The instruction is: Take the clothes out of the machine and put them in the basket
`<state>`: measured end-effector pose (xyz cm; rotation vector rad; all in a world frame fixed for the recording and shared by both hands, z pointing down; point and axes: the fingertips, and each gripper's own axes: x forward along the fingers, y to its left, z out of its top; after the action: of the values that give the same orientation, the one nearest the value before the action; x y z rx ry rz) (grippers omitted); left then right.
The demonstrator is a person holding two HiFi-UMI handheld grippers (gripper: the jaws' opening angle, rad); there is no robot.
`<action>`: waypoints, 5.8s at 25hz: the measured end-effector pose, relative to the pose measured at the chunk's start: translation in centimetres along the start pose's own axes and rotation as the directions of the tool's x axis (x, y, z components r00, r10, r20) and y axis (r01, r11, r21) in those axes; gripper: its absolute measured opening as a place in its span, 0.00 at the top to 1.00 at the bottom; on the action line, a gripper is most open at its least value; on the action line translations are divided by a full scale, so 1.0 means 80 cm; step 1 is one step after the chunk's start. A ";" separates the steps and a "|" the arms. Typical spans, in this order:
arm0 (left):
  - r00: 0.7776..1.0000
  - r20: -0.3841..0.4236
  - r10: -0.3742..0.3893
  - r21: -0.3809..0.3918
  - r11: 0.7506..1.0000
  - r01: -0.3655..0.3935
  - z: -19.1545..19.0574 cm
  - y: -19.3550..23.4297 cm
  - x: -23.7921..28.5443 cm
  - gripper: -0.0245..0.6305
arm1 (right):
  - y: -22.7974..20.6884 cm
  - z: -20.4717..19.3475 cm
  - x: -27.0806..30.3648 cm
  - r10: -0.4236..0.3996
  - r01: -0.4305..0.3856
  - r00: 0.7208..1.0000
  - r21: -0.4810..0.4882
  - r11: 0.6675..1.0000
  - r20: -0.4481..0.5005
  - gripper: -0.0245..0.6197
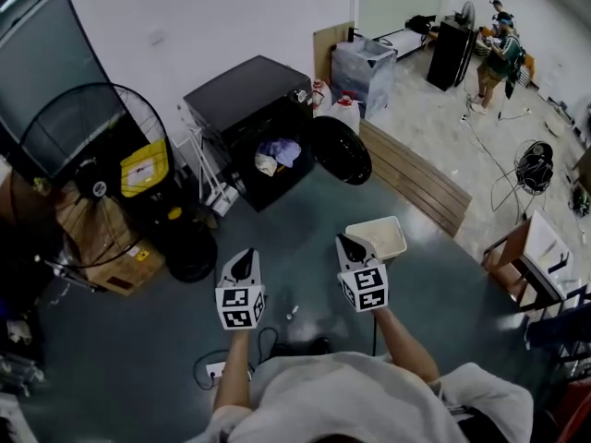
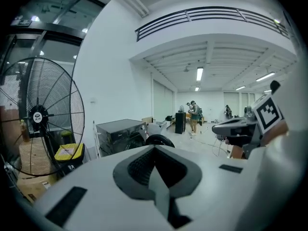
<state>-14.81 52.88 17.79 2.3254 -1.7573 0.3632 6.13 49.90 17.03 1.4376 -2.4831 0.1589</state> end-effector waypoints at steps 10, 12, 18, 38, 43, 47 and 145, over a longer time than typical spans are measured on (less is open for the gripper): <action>1.000 -0.019 0.006 -0.016 1.000 -0.007 -0.010 -0.019 0.017 0.93 | -0.020 -0.019 0.003 0.024 -0.024 0.999 0.000 1.000 -0.024 0.93; 1.000 -0.020 0.001 -0.017 1.000 -0.002 -0.009 -0.017 0.023 0.93 | -0.021 -0.020 0.008 0.024 -0.024 0.999 -0.002 1.000 -0.029 0.93; 1.000 -0.023 -0.012 -0.017 1.000 0.012 -0.009 -0.010 0.056 0.93 | -0.033 -0.023 0.032 0.016 -0.016 0.999 -0.005 1.000 -0.041 0.93; 0.992 -0.026 -0.123 -0.023 0.992 0.122 0.037 0.136 0.296 0.93 | -0.073 0.020 0.286 -0.029 0.026 0.995 -0.039 0.999 -0.093 0.93; 0.987 -0.035 -0.156 -0.013 0.988 0.156 0.067 0.187 0.371 0.93 | -0.084 0.045 0.370 -0.049 0.046 0.993 -0.026 0.999 -0.108 0.93; 0.984 -0.040 -0.174 -0.012 0.985 0.174 0.086 0.232 0.428 0.93 | -0.091 0.060 0.435 -0.062 0.060 0.991 -0.021 0.998 -0.123 0.93; 0.952 -0.295 -0.082 -0.147 0.988 0.039 -0.517 0.324 0.855 0.93 | -0.127 -0.539 1.022 0.233 -0.239 0.924 0.016 0.971 -0.304 0.93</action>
<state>-24.89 -3.83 78.96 2.0928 -1.5124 0.5343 -16.20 -13.67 81.09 1.0105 -2.3813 0.3699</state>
